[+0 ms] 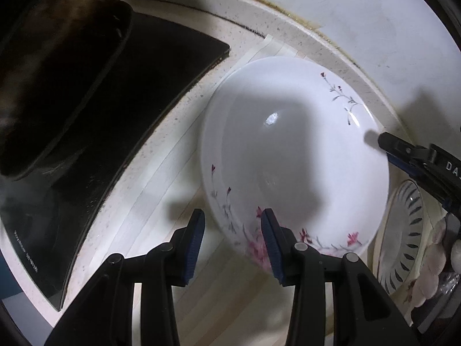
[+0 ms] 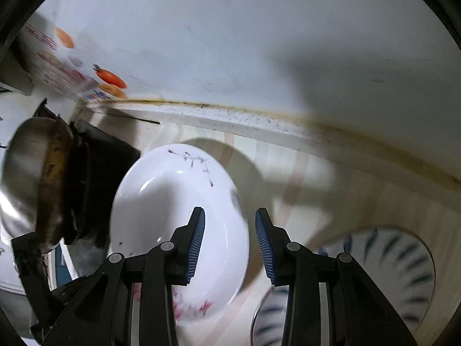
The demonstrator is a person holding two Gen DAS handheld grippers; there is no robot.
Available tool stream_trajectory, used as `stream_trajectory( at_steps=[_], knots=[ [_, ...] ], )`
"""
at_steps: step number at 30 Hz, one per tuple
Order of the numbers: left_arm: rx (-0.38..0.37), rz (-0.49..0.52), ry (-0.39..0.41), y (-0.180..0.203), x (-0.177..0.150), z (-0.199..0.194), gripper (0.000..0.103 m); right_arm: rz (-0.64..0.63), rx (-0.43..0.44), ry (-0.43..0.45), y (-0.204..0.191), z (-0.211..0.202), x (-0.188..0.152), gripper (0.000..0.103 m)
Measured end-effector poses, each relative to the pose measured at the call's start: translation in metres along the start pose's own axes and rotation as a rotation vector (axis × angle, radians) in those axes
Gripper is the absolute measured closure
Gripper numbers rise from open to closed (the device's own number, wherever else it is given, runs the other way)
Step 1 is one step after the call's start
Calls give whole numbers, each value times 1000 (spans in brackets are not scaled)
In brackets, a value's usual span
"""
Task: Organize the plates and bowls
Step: 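Carry the plate with both tools and lower it onto the pink-flower plate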
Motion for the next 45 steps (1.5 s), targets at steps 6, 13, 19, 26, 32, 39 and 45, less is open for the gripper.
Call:
stream_trajectory(
  at_steps=[6, 13, 19, 26, 32, 39, 45],
  knots=[
    [-20, 12, -3, 5, 8, 16, 65, 1, 11, -39, 9, 29, 5, 81],
    [-22, 12, 19, 3, 8, 17, 70, 22, 80, -37, 12, 40, 4, 86],
    [-8, 23, 23, 16, 6, 10, 70, 9, 75, -26, 12, 37, 2, 86],
    [-1, 80, 66, 37, -2, -19, 70, -15, 69, 4, 8, 20, -4, 88],
    [-23, 136, 79, 46, -16, -51, 70, 8, 67, 30, 9, -7, -21, 88],
    [-58, 257, 102, 60, -38, -93, 70, 64, 76, 116, 18, -73, -59, 88],
    [-102, 386, 110, 82, -71, -118, 70, 110, 39, 200, 29, -139, -112, 88]
  ],
)
Point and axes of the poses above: each gripper's, at about its wrist camera, not at the fingertips, and z roughly the way its jaws point, y to its right, x to its top, the point moved 4 cm from there along z, roughly the way its jaws point, and after that the axes turned 3 degrees about z, right-handed, at the moved point
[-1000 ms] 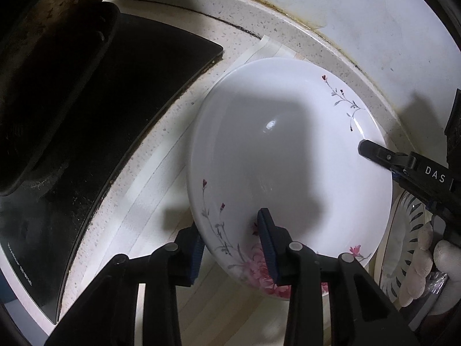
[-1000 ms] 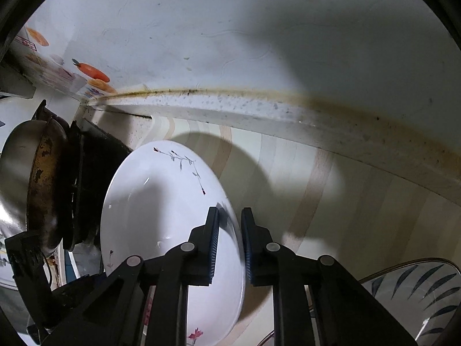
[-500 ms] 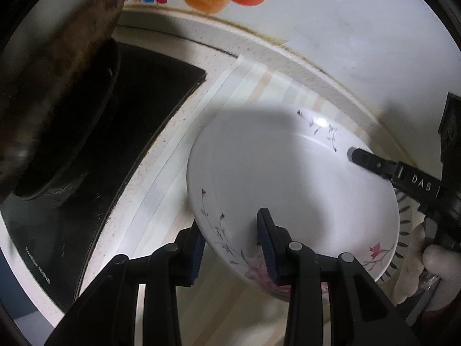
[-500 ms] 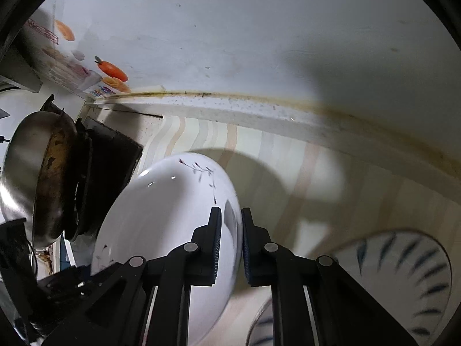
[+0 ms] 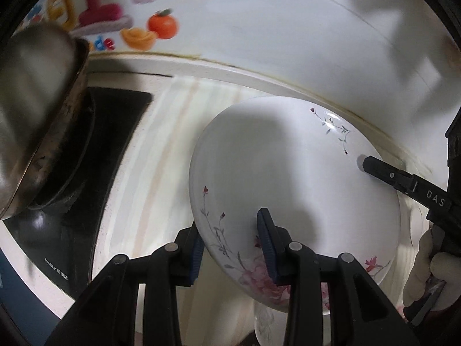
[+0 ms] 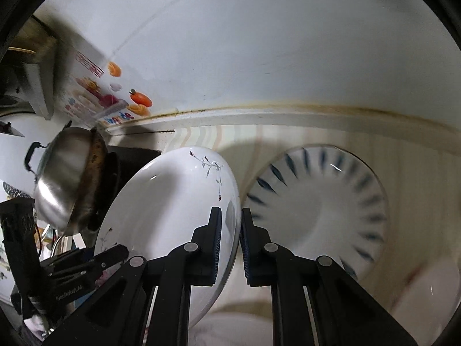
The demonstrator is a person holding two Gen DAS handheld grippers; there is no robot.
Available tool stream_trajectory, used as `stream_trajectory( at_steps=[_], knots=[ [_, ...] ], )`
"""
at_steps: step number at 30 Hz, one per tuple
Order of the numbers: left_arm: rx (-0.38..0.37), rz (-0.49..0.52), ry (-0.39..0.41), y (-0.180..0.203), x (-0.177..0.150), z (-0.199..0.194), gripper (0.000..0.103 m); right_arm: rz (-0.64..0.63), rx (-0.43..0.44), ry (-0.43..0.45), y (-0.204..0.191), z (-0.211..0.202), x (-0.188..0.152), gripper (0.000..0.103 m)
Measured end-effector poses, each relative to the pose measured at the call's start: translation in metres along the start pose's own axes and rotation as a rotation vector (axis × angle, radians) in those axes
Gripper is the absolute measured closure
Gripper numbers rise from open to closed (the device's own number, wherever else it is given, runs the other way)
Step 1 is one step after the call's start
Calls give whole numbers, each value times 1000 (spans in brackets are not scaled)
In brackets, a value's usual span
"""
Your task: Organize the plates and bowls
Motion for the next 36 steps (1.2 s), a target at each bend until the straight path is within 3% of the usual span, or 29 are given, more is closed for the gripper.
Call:
stream_trajectory(
  at_steps=[10, 20, 27, 36],
  knots=[
    [-66, 160, -37, 44, -55, -8, 70, 129, -55, 63, 34, -82, -105, 88],
    [-73, 272, -136, 69, -101, 25, 71, 271, -103, 9, 80, -84, -205, 88],
    [-45, 322, -157, 75, -115, 40, 71, 314, -111, -12, 94, -72, -234, 88],
    [-16, 345, -215, 72, -126, 57, 70, 324, -127, -48, 95, -56, -244, 88]
  ],
)
Point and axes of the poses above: each gripper's, at about its wrist camera, not at the fingertips, and z roughly the way its jaws point, y to its right, x to its top, the point moved 4 cm from there along z, roughly the way its jaws point, and after that the axes turned 3 degrees about z, right-handed, at the moved point
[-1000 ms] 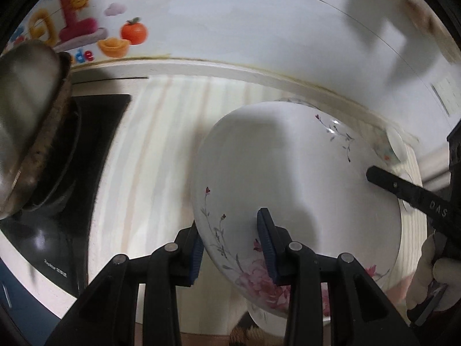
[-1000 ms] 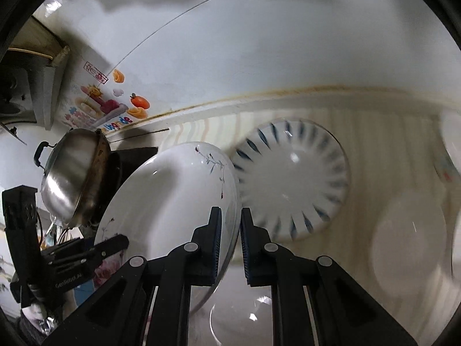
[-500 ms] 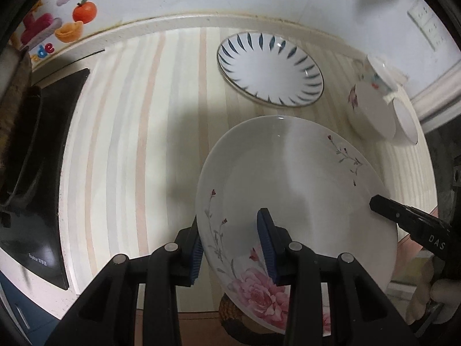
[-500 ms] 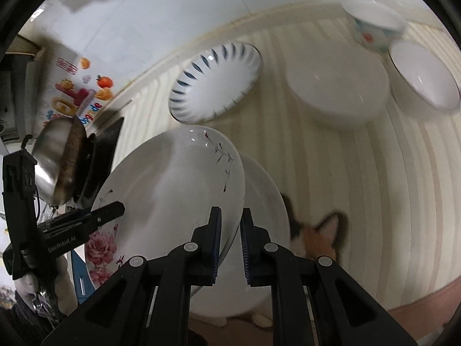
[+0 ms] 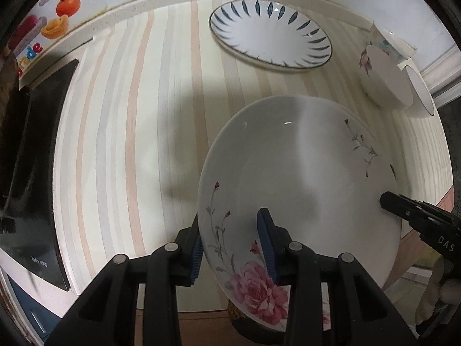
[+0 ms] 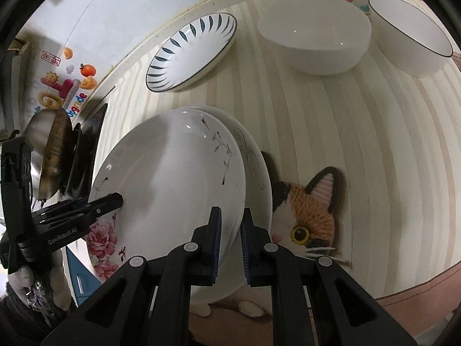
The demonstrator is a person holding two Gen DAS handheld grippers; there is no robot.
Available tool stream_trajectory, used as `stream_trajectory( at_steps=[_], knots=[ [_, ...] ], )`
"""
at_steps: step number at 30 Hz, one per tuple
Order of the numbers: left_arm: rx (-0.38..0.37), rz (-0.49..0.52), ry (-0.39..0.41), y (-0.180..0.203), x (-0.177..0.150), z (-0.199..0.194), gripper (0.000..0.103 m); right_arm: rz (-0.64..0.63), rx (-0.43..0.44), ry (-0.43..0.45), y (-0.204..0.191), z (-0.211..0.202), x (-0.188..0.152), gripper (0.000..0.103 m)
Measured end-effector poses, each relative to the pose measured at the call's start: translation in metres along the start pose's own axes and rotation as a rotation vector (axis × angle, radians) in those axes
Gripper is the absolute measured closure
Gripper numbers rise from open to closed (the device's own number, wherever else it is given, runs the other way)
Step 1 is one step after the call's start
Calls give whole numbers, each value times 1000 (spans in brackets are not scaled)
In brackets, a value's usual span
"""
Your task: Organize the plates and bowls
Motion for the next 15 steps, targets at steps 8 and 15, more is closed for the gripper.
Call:
stream_trajectory(
  at_steps=[8, 15],
  knots=[
    [30, 26, -15, 6, -7, 5, 71, 2, -31, -19, 2, 3, 1, 88],
    [33, 31, -11, 13, -10, 4, 71, 7, -42, -11, 3, -1, 5, 88]
  ],
)
Point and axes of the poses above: each gripper's, at about its wrist camera, not at the fingertips, and z roughly the way its jaws point, y to its right, x to its top, the point moved 4 cm from there along z, roughly the way its jaws point, and after that the axes turned 3 degrees about z, right-handed, at the moved point
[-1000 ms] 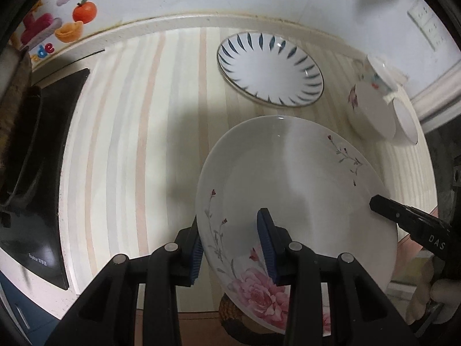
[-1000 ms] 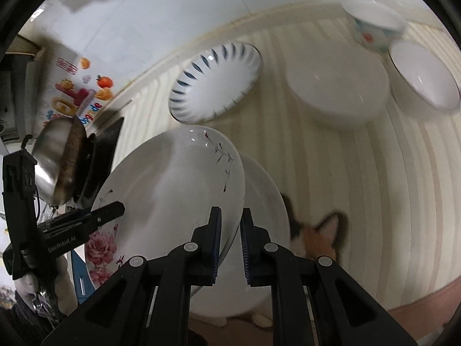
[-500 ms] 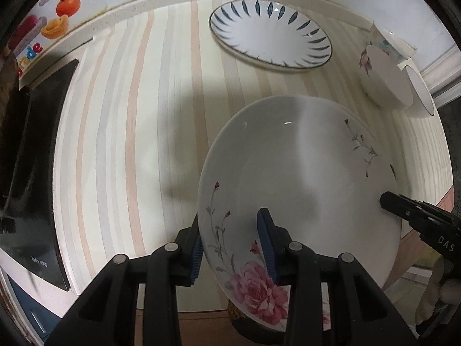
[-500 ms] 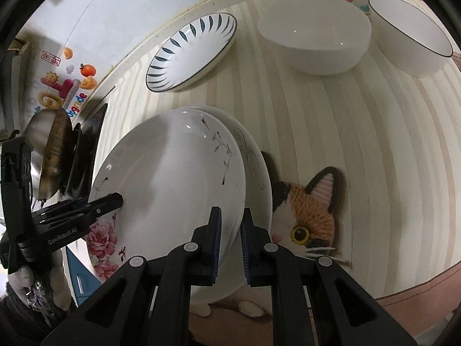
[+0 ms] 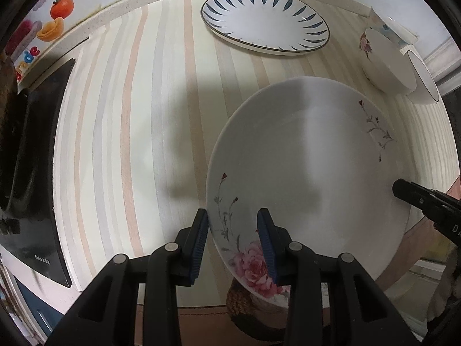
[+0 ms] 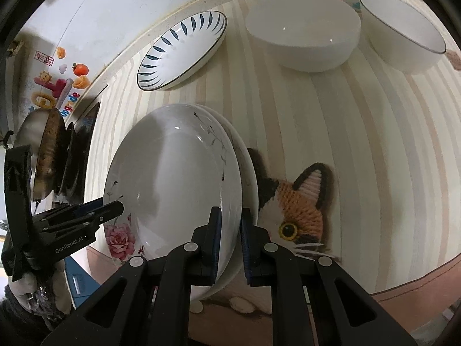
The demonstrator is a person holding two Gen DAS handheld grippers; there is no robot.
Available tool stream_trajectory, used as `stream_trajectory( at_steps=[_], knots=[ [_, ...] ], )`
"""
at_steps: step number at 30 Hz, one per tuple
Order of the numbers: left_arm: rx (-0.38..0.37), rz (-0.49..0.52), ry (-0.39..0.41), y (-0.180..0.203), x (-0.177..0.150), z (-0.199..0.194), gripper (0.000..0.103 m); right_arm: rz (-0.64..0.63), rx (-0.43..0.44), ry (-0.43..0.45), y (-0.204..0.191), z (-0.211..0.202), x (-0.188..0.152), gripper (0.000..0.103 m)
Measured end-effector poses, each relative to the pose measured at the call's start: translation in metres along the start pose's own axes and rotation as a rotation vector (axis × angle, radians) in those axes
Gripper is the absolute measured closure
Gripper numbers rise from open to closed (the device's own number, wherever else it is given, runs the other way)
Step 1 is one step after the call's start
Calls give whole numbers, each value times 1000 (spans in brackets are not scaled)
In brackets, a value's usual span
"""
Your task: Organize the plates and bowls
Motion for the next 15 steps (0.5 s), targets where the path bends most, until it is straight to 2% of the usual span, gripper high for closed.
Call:
stream_trajectory(
  at_steps=[3, 15],
  knots=[
    [-1, 7, 28, 4, 1, 0, 71, 7, -7, -5, 1, -6, -2, 88],
    [14, -21, 28, 9, -4, -5, 71, -20, -46, -16, 3, -18, -9, 88]
  ],
)
Point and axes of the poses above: each gripper's, at about its wrist camera, not at the fingertips, and z roughly the way its jaws point, y to its right, x to its top, the point moved 4 cm from there along z, roughly the way its jaws point, and after that the axes turned 3 degrees about z, right-handed, at the moved point
